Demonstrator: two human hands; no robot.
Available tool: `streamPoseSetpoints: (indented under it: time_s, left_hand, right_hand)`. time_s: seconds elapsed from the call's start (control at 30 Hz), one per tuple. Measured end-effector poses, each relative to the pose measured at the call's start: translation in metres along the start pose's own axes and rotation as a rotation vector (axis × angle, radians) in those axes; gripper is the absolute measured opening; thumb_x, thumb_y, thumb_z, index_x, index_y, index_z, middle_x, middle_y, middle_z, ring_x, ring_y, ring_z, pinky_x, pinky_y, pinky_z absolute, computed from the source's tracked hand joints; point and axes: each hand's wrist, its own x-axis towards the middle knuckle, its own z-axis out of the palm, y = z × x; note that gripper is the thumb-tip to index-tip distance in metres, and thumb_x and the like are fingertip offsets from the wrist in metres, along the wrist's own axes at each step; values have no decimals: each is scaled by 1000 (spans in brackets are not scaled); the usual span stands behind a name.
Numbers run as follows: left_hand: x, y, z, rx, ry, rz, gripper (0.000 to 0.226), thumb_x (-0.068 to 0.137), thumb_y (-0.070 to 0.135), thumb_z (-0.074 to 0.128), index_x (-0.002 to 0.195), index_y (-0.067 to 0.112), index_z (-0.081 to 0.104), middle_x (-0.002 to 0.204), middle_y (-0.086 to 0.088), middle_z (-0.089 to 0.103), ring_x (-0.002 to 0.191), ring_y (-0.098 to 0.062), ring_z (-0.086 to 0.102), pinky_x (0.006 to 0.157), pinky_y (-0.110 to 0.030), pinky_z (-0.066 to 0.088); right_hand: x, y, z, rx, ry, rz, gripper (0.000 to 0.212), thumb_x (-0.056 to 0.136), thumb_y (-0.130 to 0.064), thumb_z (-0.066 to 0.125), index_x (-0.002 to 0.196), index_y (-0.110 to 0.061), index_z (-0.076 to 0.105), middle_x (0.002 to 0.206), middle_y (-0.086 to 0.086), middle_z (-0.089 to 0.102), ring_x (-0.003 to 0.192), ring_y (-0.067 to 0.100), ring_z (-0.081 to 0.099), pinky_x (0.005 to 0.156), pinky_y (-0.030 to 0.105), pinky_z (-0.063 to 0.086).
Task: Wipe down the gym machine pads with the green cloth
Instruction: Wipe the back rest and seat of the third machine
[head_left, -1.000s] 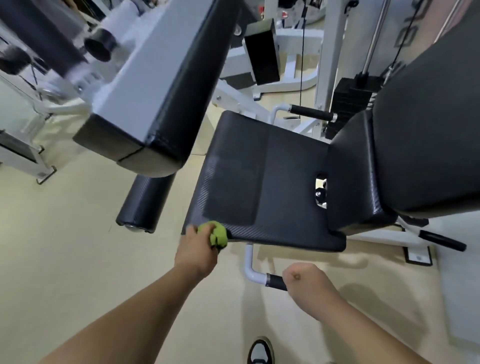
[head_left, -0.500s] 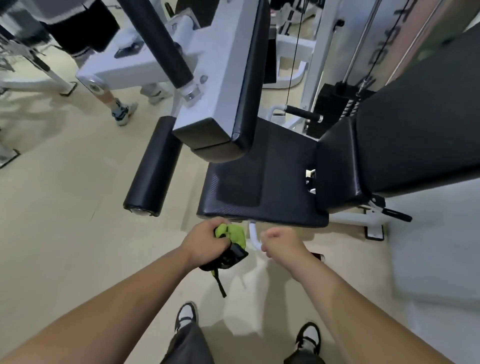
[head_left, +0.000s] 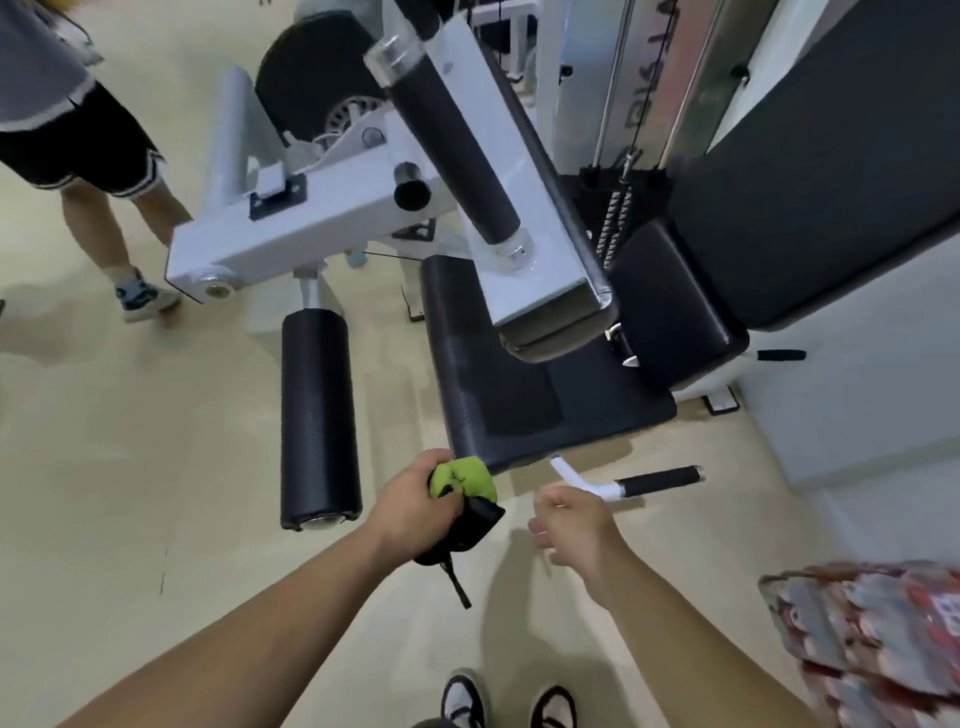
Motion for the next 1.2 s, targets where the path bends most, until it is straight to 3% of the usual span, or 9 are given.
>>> streamPoseSetpoints:
  time_s: [0.1, 0.3, 0.47, 0.57, 0.63, 0.8, 0.97, 1.07, 1.2]
  left_hand:
    - [5, -7, -18, -3, 2, 10, 64, 77, 28, 65, 136, 32, 42, 106, 3, 70, 92, -19, 71, 84, -40, 61]
    - [33, -15, -76, 155, -46, 97, 45, 78, 28, 70, 116, 27, 46, 88, -1, 70, 68, -18, 66, 53, -33, 53]
    - [96, -15, -122, 341, -129, 296, 37, 83, 27, 70, 113, 27, 48, 88, -1, 69, 75, -16, 64, 69, -31, 54]
    - [122, -27, -136, 413, -178, 396, 44, 86, 28, 68, 124, 30, 46, 89, 5, 67, 82, -16, 65, 79, -35, 55]
    - [132, -39, -138, 468, -255, 459, 54, 90, 28, 66, 137, 33, 41, 96, 7, 68, 85, -15, 66, 81, -33, 55]
    - [156, -43, -116, 579, -291, 692, 66, 98, 22, 56, 157, 28, 28, 150, 2, 48, 125, -21, 55, 99, -23, 41]
    - [197, -39, -56, 627, -225, 1081, 66, 93, 18, 59, 154, 33, 38, 154, -1, 33, 139, -24, 33, 116, -33, 33]
    - [226, -59, -18, 827, -348, 1162, 65, 88, 41, 53, 152, 41, 40, 157, -1, 32, 142, -29, 27, 119, -45, 30]
    - [270, -57, -19, 864, -338, 1333, 64, 82, 38, 62, 145, 38, 48, 142, -3, 46, 127, -29, 40, 106, -44, 36]
  right_hand:
    - [12, -4, 11, -13, 94, 7, 18, 99, -12, 53, 89, -21, 64, 90, 8, 64, 75, 23, 56, 57, 23, 45]
    - [27, -26, 69, -63, 184, 0, 33, 100, -26, 55, 131, -16, 60, 95, -1, 59, 78, 18, 54, 69, 27, 44]
    - [42, -42, 120, -43, 354, -50, 13, 95, -32, 57, 108, -30, 59, 92, -8, 57, 95, 22, 52, 81, 31, 44]
    - [38, -50, 143, 8, 451, -58, 39, 100, -27, 58, 137, -13, 58, 113, 5, 60, 109, 24, 56, 97, 33, 43]
    - [31, -43, 154, 35, 479, -58, 45, 102, -28, 56, 146, -16, 53, 115, -3, 54, 111, 19, 54, 97, 31, 43]
    - [33, -20, 159, 7, 513, -65, 48, 100, -24, 57, 148, -23, 49, 136, 2, 58, 109, 20, 56, 93, 31, 46]
    - [70, -17, 156, -66, 517, -149, 78, 90, -18, 67, 160, -23, 31, 163, -6, 36, 150, 17, 35, 115, 26, 34]
    - [102, -13, 165, -99, 550, -118, 57, 70, -22, 67, 123, -35, 51, 121, -7, 64, 111, 20, 65, 90, 42, 58]
    - [128, -26, 171, -404, 674, -33, 47, 67, -39, 82, 96, -35, 46, 90, -9, 63, 83, 17, 62, 62, 30, 49]
